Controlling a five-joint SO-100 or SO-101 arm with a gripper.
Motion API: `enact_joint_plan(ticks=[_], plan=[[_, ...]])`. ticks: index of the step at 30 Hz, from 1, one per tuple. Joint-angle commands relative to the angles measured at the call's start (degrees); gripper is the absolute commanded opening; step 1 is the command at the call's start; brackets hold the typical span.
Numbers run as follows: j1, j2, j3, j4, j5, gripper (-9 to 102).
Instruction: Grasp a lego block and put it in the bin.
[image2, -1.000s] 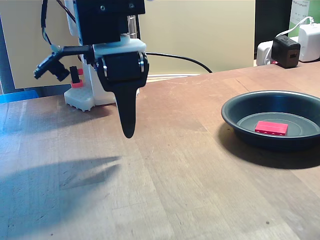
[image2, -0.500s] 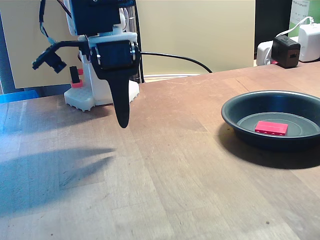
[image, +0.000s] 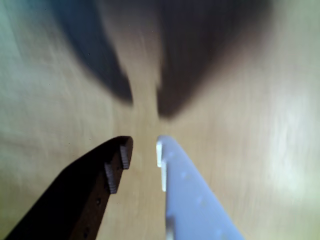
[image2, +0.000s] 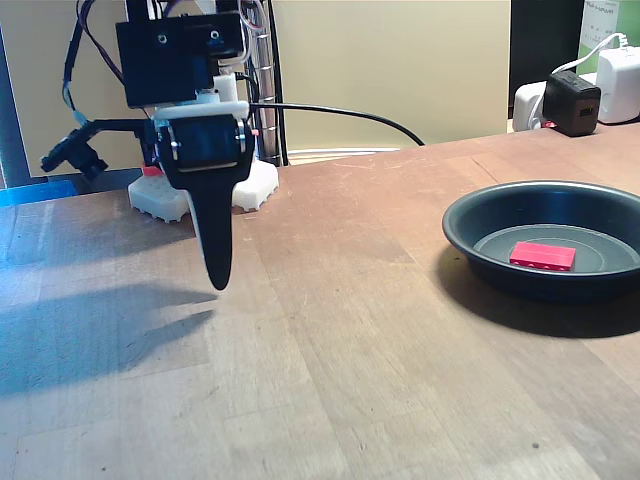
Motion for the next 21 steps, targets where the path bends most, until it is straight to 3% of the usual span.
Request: enact_joint_plan(ticks=[1,13,21], plan=[[1.1,1.3,0.1,-0.3,-2.3,0],[0.2,1.6,0.2,0.4,-3.0,0],[-0.5,10.5,4.1,2.6,-3.8,0]])
